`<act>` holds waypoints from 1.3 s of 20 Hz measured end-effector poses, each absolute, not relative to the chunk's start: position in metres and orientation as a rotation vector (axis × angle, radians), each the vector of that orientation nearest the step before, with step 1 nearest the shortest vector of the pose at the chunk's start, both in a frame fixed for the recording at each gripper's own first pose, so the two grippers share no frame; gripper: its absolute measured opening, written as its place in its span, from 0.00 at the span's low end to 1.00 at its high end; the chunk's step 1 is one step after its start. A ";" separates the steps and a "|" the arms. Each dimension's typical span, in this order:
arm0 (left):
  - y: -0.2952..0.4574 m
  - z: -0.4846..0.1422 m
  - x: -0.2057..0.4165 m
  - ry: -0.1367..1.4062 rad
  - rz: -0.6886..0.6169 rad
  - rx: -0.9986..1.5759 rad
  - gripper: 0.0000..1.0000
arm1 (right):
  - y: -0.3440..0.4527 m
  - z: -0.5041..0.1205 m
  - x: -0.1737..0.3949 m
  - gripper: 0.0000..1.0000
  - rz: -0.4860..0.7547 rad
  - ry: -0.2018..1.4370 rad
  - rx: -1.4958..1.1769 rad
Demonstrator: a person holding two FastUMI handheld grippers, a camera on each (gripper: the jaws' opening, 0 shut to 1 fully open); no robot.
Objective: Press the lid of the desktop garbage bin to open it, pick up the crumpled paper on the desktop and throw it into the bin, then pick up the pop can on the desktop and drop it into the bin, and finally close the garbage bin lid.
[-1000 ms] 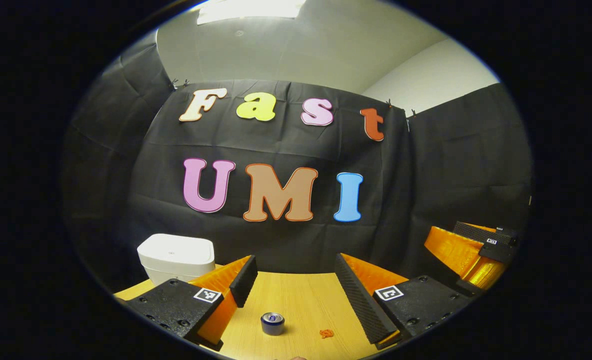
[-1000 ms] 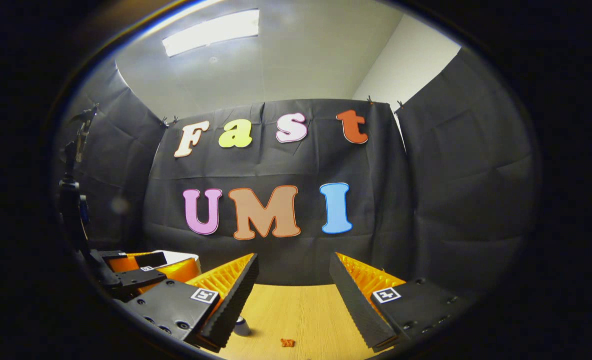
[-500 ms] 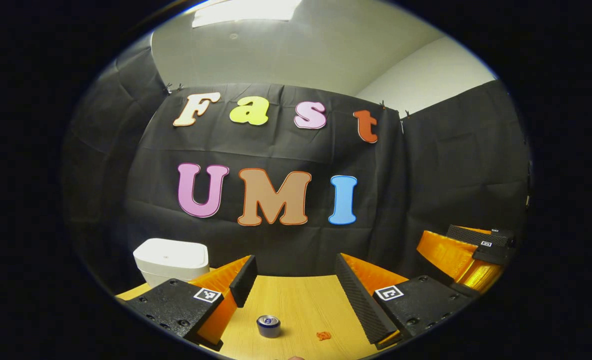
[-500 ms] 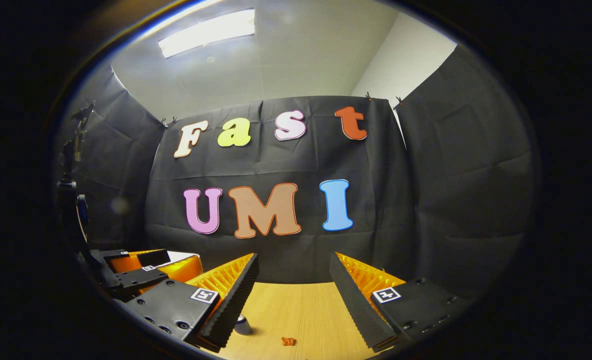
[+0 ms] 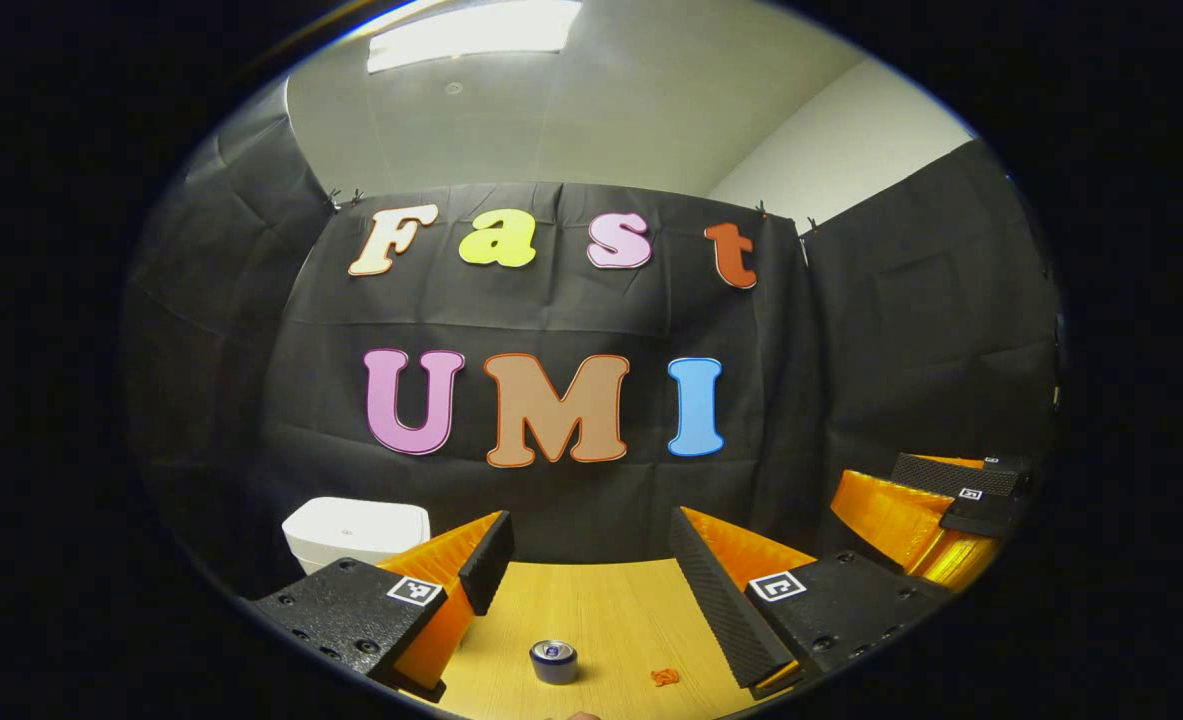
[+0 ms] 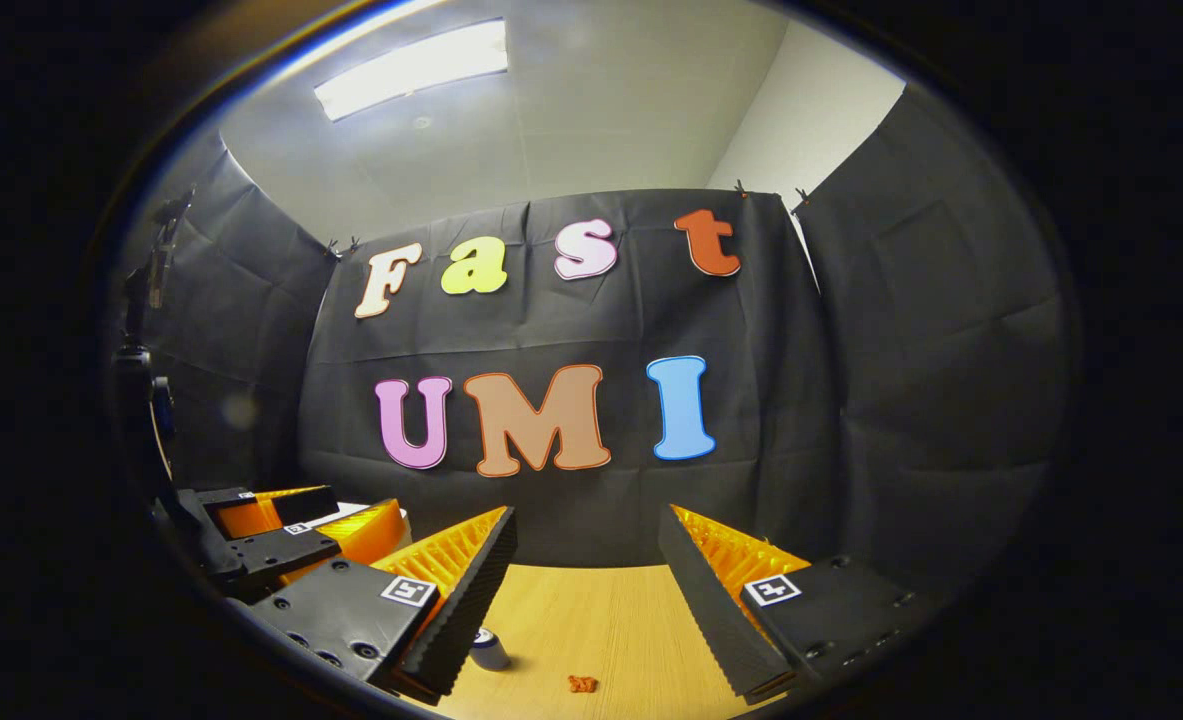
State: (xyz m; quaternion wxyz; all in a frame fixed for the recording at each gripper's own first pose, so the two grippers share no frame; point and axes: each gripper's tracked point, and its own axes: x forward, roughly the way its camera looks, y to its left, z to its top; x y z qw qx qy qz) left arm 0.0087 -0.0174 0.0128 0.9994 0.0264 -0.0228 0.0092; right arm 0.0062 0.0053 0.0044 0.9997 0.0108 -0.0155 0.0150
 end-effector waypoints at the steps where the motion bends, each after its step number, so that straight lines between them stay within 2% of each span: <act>1: -0.016 0.010 0.008 -0.039 0.025 0.052 0.95 | 0.006 0.004 0.007 0.96 0.036 -0.028 0.021; 16: -0.002 0.007 0.013 -0.029 0.106 0.085 0.95 | 0.010 0.002 0.011 0.95 0.070 -0.009 0.020; 20: -0.006 0.004 0.015 -0.019 0.110 0.083 0.92 | 0.006 0.002 0.013 0.96 0.065 -0.006 0.026; 22: -0.009 0.002 0.014 -0.014 0.109 0.088 0.94 | 0.006 0.002 0.014 0.95 0.061 -0.002 0.032; 26: -0.015 0.001 0.016 -0.010 0.097 0.084 0.77 | 0.003 0.003 0.014 0.96 0.054 0.000 0.033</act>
